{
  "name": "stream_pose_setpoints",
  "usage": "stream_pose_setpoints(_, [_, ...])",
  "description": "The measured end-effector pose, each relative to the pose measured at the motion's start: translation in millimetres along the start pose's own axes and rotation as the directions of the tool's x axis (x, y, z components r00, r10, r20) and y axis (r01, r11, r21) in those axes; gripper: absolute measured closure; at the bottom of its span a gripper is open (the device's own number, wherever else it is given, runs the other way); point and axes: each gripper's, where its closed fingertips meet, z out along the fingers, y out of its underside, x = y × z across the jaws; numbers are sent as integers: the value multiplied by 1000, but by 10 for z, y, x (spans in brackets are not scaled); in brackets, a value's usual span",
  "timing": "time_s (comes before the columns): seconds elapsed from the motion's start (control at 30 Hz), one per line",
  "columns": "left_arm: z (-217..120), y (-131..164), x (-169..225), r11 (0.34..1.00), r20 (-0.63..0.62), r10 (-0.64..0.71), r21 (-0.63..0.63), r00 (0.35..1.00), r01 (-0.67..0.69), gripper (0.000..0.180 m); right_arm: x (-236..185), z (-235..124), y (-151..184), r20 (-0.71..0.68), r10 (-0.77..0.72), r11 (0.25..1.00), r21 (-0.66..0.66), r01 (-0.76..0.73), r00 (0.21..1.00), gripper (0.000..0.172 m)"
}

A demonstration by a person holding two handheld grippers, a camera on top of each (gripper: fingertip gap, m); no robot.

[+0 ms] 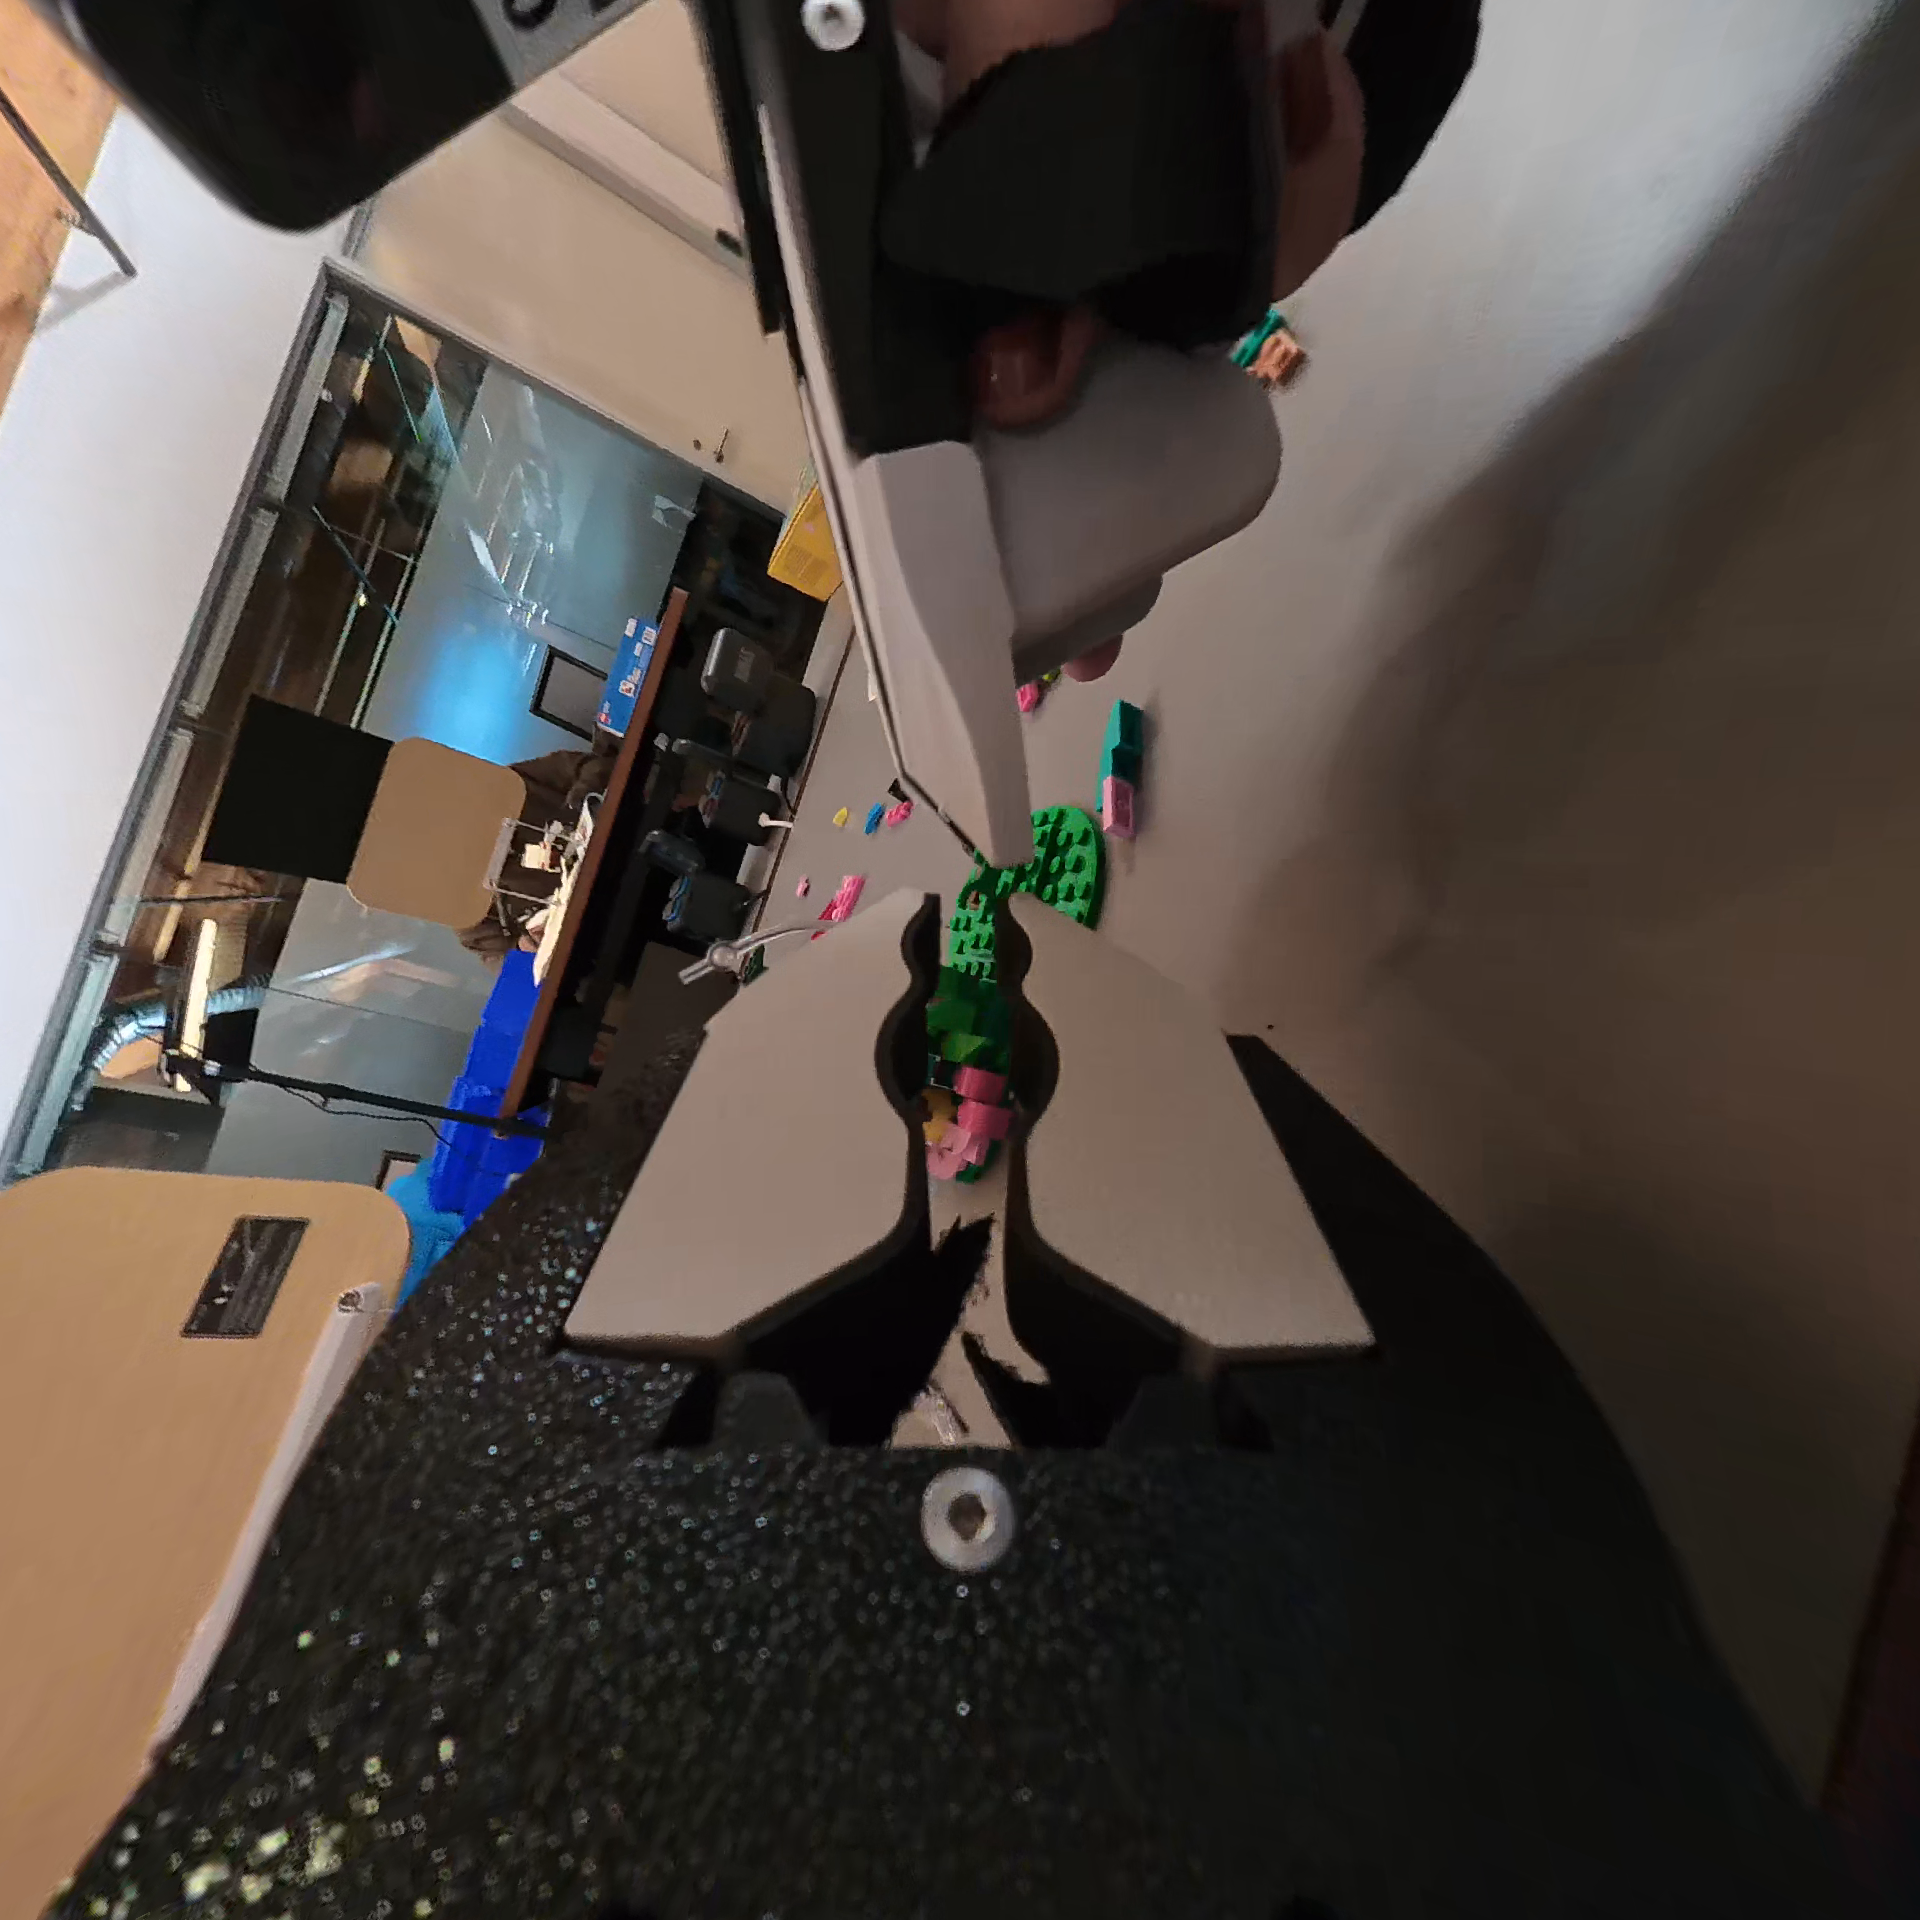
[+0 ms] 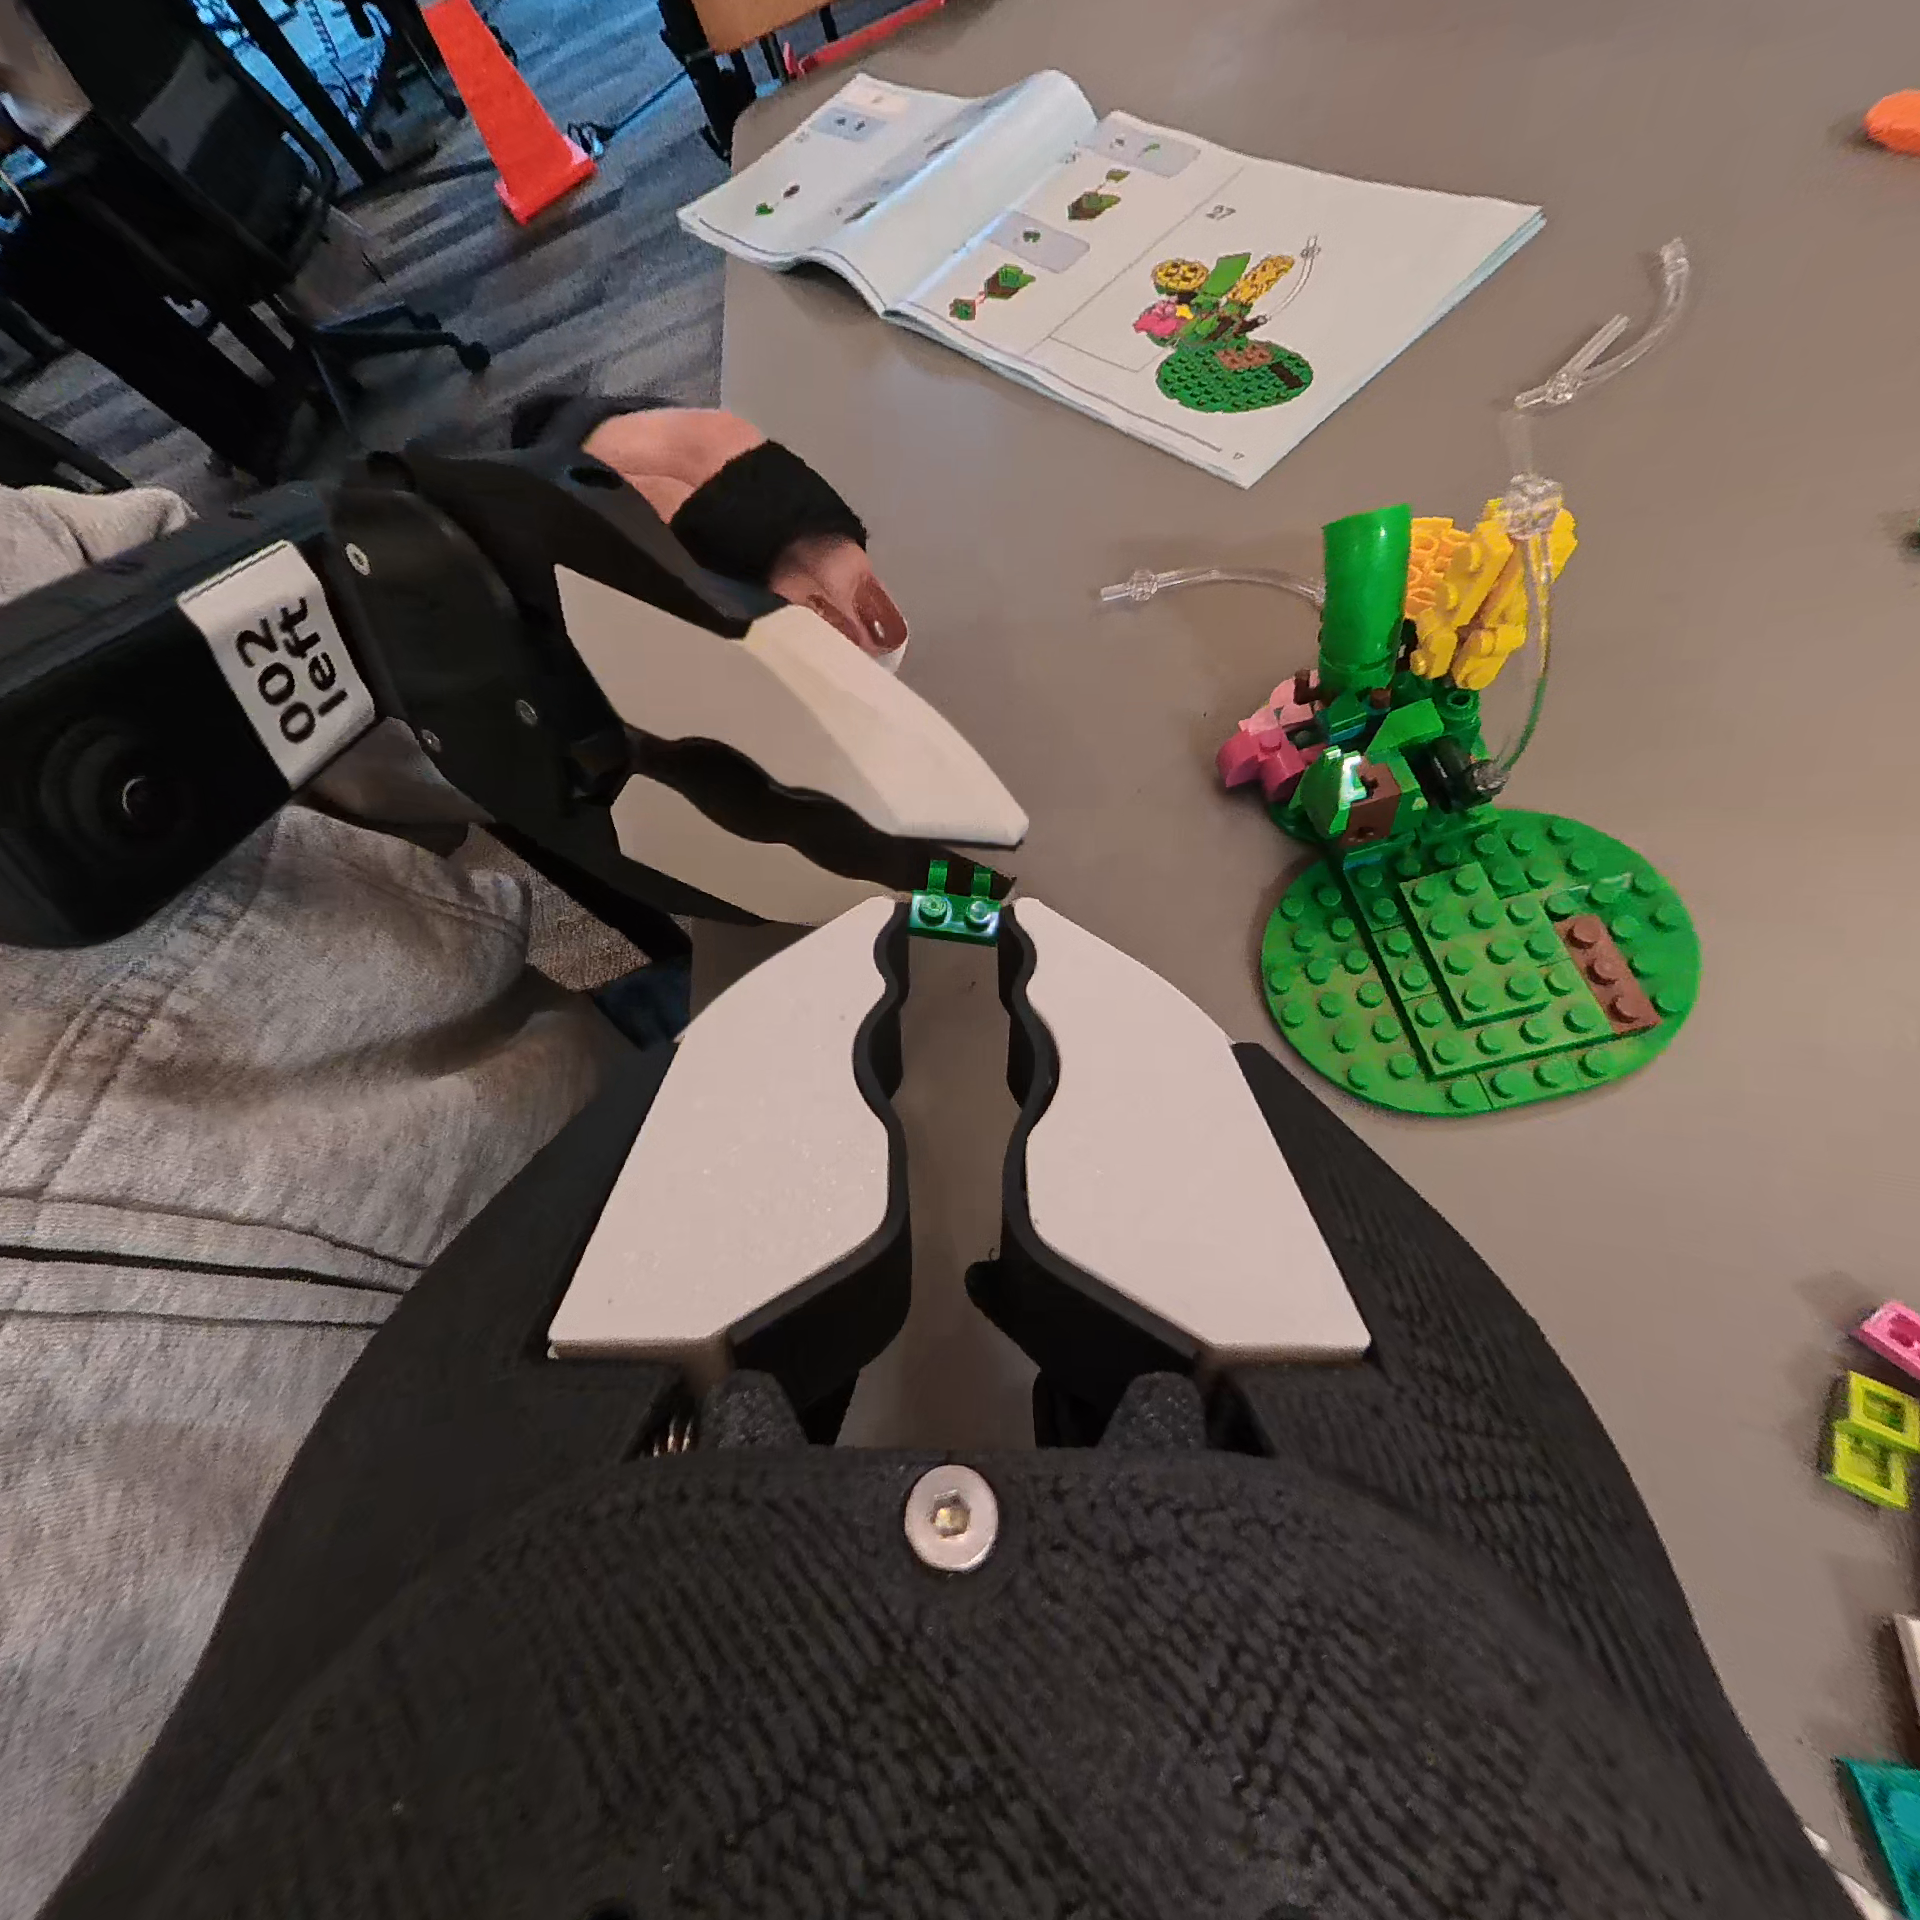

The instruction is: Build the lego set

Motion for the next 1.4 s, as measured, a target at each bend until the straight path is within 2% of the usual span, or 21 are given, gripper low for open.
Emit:
stream_pose_setpoints(0.33, [-16,-3,65,998,-37,57,-13,998,-58,175,-15,34,44,23,18,1000,-8,-18,1000,157])
stream_pose_setpoints(0.7, [25,-40,59,995,14,93,-22,996,-93,169,20,35,81,19,23,1000,-16,-23,1000,157])
stream_pose_setpoints(0.83, [14,-52,86,993,3,114,-21,993,-114,174,7,37,82,36,36,999,-12,-35,999,157])
stream_pose_setpoints(1.13, [25,-57,84,993,12,108,-41,994,-108,175,32,40,81,26,29,1000,-1,-29,999,157])
stream_pose_setpoints(1.27, [63,-13,62,997,3,57,-59,998,-57,175,104,-13,83,-10,-15,1000,-2,15,1000,148])
stream_pose_setpoints(1.33, [118,12,31,998,-8,-4,-57,1000,3,175,185,-112,50,-50,-60,998,10,60,997,145])
stream_pose_setpoints(1.4, [203,11,9,995,-35,-96,-41,995,95,175,297,-234,-42,-113,-95,992,77,104,989,143])
